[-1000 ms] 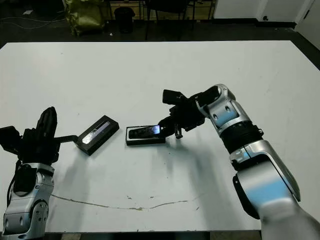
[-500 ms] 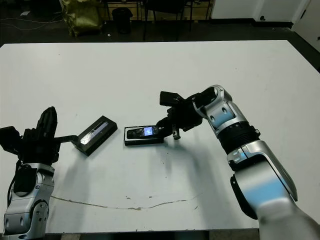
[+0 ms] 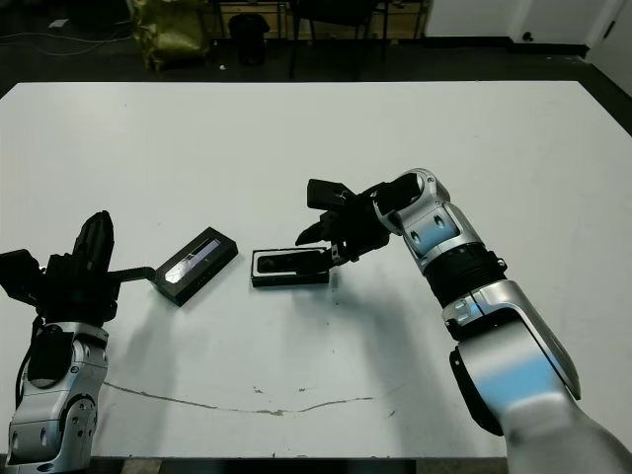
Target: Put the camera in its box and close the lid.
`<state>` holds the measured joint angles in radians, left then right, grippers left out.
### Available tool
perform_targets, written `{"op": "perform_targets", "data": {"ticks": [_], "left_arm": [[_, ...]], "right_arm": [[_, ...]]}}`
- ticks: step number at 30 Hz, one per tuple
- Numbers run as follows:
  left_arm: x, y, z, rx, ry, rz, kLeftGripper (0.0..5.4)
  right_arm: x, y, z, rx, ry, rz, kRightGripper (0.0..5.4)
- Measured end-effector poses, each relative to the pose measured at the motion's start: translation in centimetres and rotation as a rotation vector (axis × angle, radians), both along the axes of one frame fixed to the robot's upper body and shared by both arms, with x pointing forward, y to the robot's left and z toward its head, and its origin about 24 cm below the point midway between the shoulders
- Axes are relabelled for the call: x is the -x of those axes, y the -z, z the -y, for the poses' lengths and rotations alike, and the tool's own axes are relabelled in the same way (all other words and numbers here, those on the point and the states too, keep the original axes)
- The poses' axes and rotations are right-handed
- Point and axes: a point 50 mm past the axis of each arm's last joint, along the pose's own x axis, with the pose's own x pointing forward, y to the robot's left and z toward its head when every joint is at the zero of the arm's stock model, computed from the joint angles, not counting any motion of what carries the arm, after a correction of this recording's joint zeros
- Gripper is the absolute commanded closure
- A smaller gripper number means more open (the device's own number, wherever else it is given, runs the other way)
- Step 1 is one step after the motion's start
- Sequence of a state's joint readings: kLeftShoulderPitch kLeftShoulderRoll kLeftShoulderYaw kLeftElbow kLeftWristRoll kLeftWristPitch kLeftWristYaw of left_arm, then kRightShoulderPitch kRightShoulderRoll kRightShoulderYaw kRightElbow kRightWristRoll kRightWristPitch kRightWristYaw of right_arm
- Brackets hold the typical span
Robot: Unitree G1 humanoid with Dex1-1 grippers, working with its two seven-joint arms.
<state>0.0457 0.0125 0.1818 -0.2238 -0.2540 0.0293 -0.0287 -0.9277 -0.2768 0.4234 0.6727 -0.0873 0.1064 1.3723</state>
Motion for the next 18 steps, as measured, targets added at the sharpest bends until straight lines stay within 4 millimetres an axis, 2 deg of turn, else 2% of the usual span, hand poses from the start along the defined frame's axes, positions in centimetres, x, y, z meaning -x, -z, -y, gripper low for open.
{"op": "perform_targets", "data": {"ticks": [10,14,18], "left_arm": [[0.0,0.0,0.0,-0.003,-0.002,-0.005,5.4],[0.0,0.0,0.0,-0.003,-0.002,-0.004,5.4],[0.0,0.0,0.0,-0.003,-0.002,-0.004,5.4]], "right_arm": [[0.0,-0.1,0.3,-0.01,0.005,-0.008,0.01],[-0.1,-0.3,0.3,-0.024,0.007,-0.006,0.01],[-0.4,-2.0,0.4,-0.106,0.071,0.048,0.01]]}}
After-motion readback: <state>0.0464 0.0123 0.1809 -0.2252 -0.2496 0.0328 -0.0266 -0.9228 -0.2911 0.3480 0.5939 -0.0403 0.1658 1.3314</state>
